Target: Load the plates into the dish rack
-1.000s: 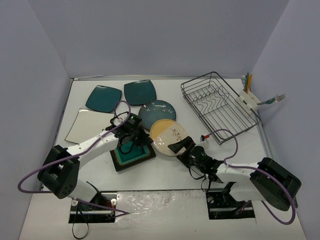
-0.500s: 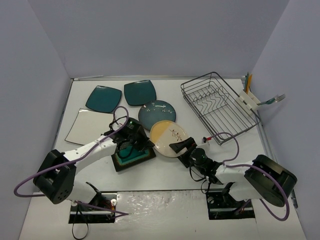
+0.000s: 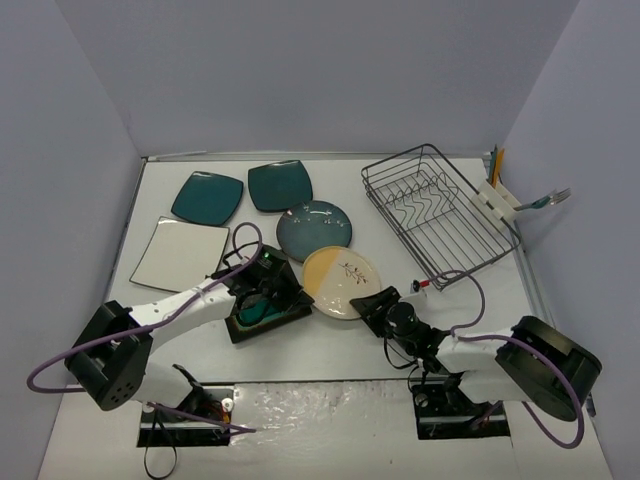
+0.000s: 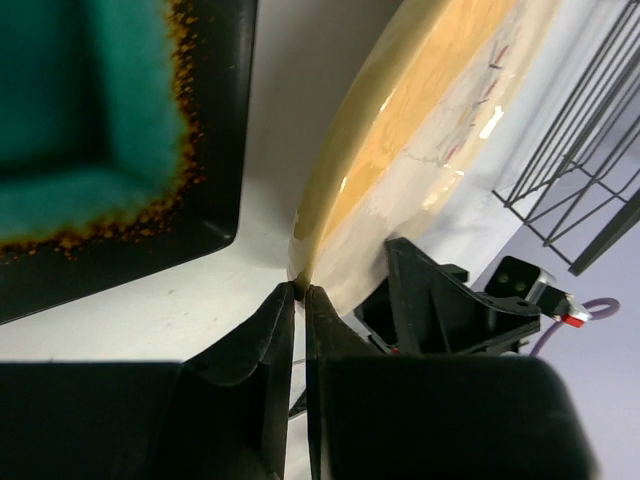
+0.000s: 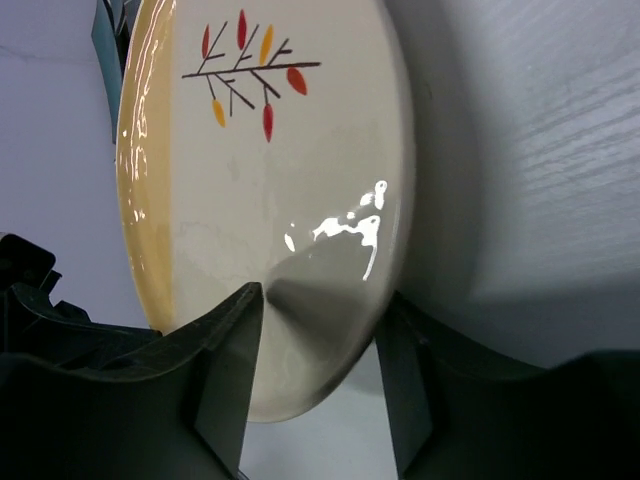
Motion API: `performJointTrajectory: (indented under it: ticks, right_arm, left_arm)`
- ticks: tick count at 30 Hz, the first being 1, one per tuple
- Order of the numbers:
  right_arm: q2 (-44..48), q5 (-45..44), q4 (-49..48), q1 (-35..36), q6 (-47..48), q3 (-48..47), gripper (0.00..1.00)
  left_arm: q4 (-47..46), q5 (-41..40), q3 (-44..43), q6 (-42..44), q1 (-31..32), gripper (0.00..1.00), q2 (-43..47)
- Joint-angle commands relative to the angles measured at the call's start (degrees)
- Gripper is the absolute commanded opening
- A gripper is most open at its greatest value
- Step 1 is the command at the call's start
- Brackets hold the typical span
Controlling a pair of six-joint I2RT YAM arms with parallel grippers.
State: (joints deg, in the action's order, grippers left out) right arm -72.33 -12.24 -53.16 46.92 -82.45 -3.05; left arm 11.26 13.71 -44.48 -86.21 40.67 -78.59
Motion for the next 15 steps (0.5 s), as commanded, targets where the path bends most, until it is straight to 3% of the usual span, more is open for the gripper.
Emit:
performJointTrajectory:
  ticks: [1,12,15]
  right_arm:
    - [7.3,-4.9,1.4,-0.2,1.7,-0.6,0.4]
    - [30.8,-7.4,19.9,-0.3,6.4,-1.2,0.04]
    - [34.3,-7.2,23.8,-0.3,8.8,-2.7,0.0]
  left_arm:
    - [-4.3,3.0,-0.8,-1.9,1.5,0.0,2.4]
    - [-4.0,7.3,-0.4,2.0,2.9,0.0,-2.0]
    - [-3.2,7.4,-1.1,3.3,3.3,0.04,-2.4]
